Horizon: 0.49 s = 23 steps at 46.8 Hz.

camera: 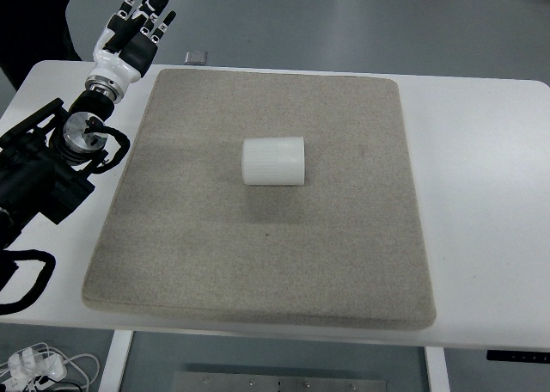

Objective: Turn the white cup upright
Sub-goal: 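Raise the left hand and begin moving it over the mat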

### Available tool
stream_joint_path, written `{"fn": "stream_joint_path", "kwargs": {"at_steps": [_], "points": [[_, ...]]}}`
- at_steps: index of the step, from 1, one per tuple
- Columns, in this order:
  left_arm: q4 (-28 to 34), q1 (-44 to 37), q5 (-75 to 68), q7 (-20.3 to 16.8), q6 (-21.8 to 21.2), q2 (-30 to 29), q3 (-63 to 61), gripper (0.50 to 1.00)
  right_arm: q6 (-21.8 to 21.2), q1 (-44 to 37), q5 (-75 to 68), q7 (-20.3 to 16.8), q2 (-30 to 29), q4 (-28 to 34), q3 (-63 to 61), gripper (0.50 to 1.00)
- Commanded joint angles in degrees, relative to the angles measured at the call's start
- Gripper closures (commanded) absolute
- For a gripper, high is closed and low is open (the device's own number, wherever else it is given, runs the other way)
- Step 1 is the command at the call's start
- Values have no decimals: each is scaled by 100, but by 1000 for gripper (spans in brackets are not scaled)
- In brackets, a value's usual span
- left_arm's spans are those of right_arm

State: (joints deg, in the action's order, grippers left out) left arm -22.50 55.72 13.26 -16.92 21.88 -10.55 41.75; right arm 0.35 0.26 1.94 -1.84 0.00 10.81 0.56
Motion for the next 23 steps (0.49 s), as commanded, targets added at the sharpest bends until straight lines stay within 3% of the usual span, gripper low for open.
{"fn": "stream_joint_path", "kwargs": {"at_steps": [1,23], "points": [[0,0,10,-4,0,0,0,500,0,0,-1,0,0,0,-3,548],[158,62,63,13,-44,-9,9,500,0,0,-1,0,0,0,5,548]]}}
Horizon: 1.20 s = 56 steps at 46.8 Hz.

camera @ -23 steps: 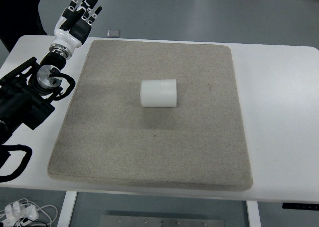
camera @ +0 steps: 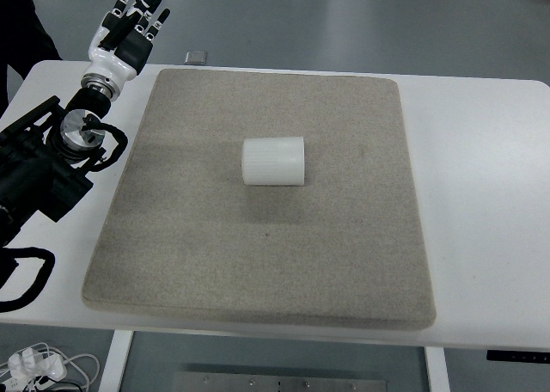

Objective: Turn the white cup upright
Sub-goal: 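Raise the left hand and begin moving it over the mat, then extend the left hand toward the white cup lying on its side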

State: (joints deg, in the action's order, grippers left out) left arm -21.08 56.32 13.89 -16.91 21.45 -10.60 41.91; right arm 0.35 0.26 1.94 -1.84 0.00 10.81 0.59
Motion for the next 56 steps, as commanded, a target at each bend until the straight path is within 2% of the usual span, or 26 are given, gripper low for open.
{"fn": "stream_joint_path", "kwargs": {"at_steps": [1,8,16,20,25,38,48,56], "points": [[16,-7,0,12,8,-3,-8,500,0,0,-1,0,0,0,-7,548],[-45,-33,-26,21,149,-3,-8,500,0,0,-1,0,0,0,2,548],[34,-42,-88,83,588,-73,-25,501,0,0,-1,0,0,0,2,548],[43,10,-114,91,553,-135,-43,501,0,0,-1,0,0,0,2,548],[51,124,-281,91,281,-179,-280,501,0,0,-1,0,0,0,-7,548],[-98,274,-1212,91,342,-267,-368,500,0,0,-1,0,0,0,2,548],[-537,432,-2363,91,360,-504,-368,501,0,0,-1,0,0,0,-7,548],[-1248,432,-3426,91,316,-785,-368,501,0,0,-1,0,0,0,2,548]]}}
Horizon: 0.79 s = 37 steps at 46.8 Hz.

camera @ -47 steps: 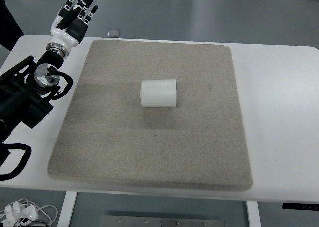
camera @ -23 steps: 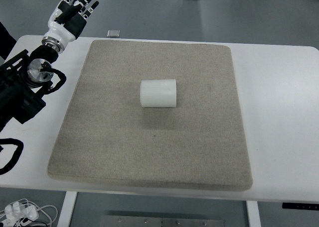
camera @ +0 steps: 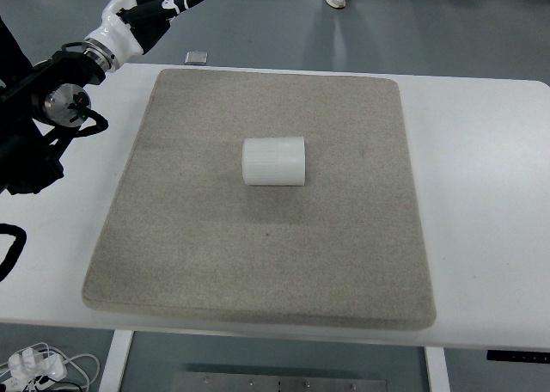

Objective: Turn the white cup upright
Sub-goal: 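Extend the left hand toward the white cup lying on its side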

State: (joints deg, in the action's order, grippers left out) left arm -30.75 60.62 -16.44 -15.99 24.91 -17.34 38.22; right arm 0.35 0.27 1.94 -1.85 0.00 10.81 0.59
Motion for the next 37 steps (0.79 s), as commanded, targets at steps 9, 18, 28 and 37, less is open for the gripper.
{"fn": "stream_joint_path", "kwargs": {"at_steps": [9,18,28,37], "points": [[-950,28,-1659,-1,-57,-366,-8,501,0,0,0,0,0,0,-7,548],[-1380,72,-2908,8,-48,-489,-8,501,0,0,0,0,0,0,2,548],[-2101,64,-3497,430,-57,-744,-175,501,0,0,0,0,0,0,2,548],[-2523,90,-4094,842,-57,-823,-307,501,0,0,0,0,0,0,2,548]]}}
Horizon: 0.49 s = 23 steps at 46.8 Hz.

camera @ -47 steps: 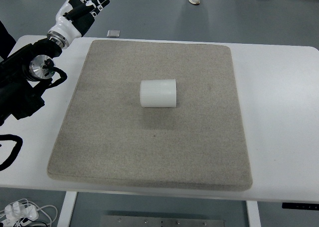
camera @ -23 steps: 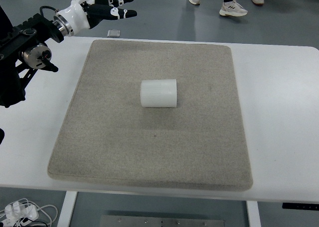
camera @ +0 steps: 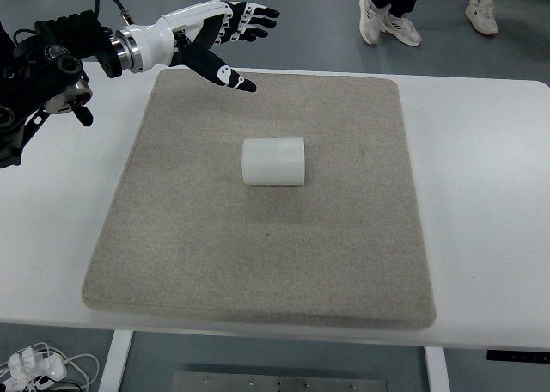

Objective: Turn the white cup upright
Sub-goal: 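Extend the left hand toward the white cup lying on its side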

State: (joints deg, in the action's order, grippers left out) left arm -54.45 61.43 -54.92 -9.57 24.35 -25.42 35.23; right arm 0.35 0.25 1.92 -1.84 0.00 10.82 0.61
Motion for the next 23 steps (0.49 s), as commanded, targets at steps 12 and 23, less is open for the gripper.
{"fn": "stream_joint_path", "kwargs": {"at_steps": [12,23], "points": [[-926,10,-1037,957,166,-77,-68,500,0,1,1,0,0,-1,-8,548],[-1085,317,-1249,1431,500,-86,-420,500,0,1,1,0,0,-1,-8,548]]}}
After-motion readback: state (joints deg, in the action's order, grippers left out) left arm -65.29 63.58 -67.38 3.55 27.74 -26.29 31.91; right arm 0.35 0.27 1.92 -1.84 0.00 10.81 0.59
